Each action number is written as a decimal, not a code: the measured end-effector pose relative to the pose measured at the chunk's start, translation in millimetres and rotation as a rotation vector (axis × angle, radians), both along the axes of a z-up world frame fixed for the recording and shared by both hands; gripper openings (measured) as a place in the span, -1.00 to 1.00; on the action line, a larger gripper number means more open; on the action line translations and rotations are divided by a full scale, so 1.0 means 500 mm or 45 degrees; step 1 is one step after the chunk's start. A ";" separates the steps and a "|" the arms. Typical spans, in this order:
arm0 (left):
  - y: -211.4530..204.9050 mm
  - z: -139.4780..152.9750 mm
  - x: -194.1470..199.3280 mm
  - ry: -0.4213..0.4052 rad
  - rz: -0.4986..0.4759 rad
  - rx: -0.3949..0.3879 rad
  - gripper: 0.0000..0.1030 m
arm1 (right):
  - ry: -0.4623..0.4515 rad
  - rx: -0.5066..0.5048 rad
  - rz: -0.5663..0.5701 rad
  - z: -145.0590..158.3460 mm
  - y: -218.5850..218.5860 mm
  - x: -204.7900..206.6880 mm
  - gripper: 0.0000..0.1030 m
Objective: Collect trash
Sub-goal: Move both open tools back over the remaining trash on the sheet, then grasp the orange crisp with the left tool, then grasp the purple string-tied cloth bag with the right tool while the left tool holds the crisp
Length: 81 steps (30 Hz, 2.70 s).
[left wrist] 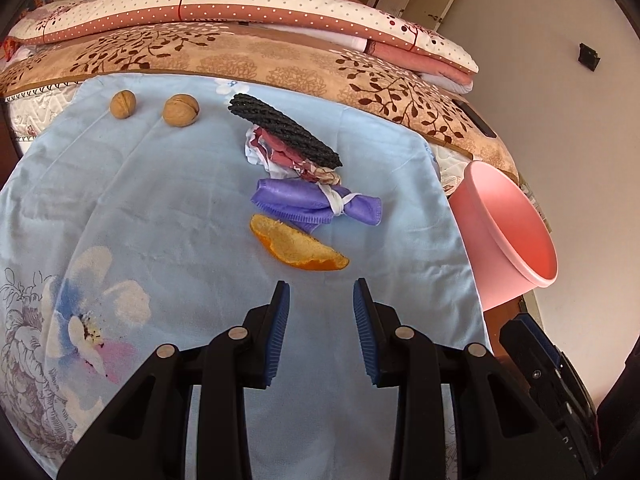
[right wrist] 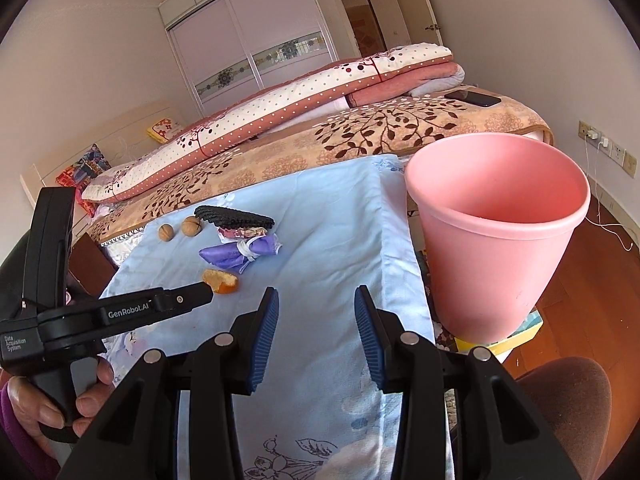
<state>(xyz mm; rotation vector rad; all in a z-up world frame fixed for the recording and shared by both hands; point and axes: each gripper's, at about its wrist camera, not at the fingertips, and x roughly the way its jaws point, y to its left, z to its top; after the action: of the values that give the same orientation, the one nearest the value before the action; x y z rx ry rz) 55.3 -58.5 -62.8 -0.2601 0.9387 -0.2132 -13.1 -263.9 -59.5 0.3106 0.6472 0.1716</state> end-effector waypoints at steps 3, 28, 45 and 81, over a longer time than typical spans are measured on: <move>-0.006 0.000 0.024 0.025 0.035 -0.018 -0.36 | 0.005 0.009 0.013 -0.008 -0.002 0.003 -0.21; 0.024 -0.018 0.047 -0.008 0.159 0.204 -0.73 | 0.031 0.031 0.057 -0.021 -0.005 0.016 -0.21; 0.138 -0.005 0.009 -0.049 0.206 0.180 -0.87 | 0.083 0.052 0.181 0.011 0.053 0.068 -0.21; 0.283 -0.025 0.001 -0.065 0.189 0.067 -0.87 | 0.309 0.063 0.515 -0.026 0.258 0.209 -0.02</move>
<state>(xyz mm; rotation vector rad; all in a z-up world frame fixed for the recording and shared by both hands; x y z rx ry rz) 55.7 82.9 -75.2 -0.2736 0.8690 -0.0584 91.3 -135.1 -72.6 0.2467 0.9441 0.5436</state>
